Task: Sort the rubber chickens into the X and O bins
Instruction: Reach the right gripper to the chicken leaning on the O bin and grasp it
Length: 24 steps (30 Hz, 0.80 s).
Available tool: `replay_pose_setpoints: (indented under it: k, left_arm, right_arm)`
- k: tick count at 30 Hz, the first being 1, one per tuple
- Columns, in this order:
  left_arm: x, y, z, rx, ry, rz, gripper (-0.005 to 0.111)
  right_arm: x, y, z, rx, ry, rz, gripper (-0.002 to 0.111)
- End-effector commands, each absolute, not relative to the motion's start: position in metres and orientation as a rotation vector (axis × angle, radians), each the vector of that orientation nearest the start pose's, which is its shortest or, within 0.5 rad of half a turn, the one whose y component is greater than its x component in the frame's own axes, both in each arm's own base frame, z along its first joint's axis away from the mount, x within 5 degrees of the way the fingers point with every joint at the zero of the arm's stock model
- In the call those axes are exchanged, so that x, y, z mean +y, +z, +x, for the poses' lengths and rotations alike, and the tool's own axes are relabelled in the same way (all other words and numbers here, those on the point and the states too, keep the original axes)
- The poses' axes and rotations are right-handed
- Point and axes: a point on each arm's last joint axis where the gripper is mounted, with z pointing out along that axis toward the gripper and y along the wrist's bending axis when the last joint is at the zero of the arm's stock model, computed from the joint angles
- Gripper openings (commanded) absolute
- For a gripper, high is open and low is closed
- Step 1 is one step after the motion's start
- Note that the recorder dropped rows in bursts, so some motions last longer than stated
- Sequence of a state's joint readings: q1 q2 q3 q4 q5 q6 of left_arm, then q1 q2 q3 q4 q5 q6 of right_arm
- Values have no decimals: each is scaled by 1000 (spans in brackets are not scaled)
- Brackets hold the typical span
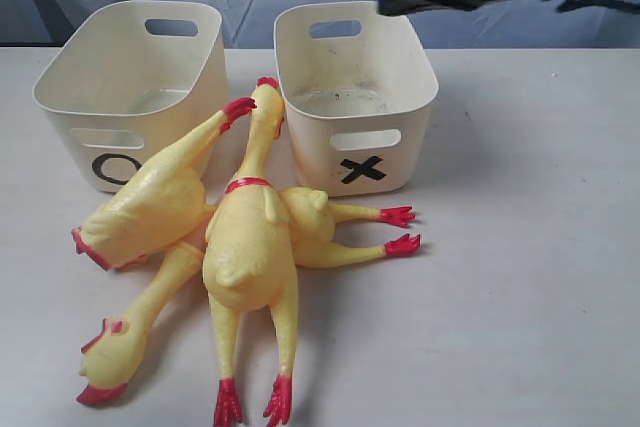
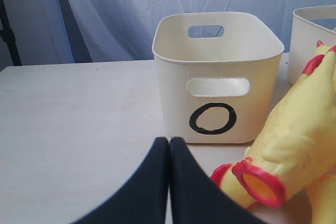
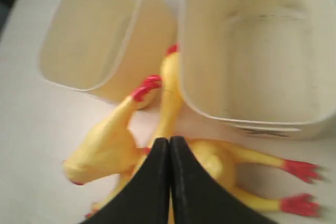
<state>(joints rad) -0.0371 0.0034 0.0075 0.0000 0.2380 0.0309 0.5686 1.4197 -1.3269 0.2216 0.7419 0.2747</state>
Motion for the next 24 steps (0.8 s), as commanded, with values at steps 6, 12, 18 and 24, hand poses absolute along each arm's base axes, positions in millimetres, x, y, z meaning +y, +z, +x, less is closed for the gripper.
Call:
replay_pose_setpoints:
  k: [6,12,18,24]
  left_arm:
    - [-2,192,55,1713,-9,60,0]
    - [-2,192,55,1713,-9,60,0]
    - [-2,192,55,1713,-9,60,0]
    - [-2,192,55,1713,-9,60,0]
  right_arm:
    - [239,297,307,2456,1136,31,-1]
    - [254,253,329,2503,1223,294,-1]
    - [258,233,334,2531,1189,224,-1]
    - [261,229,335,2530,1218,233,-1]
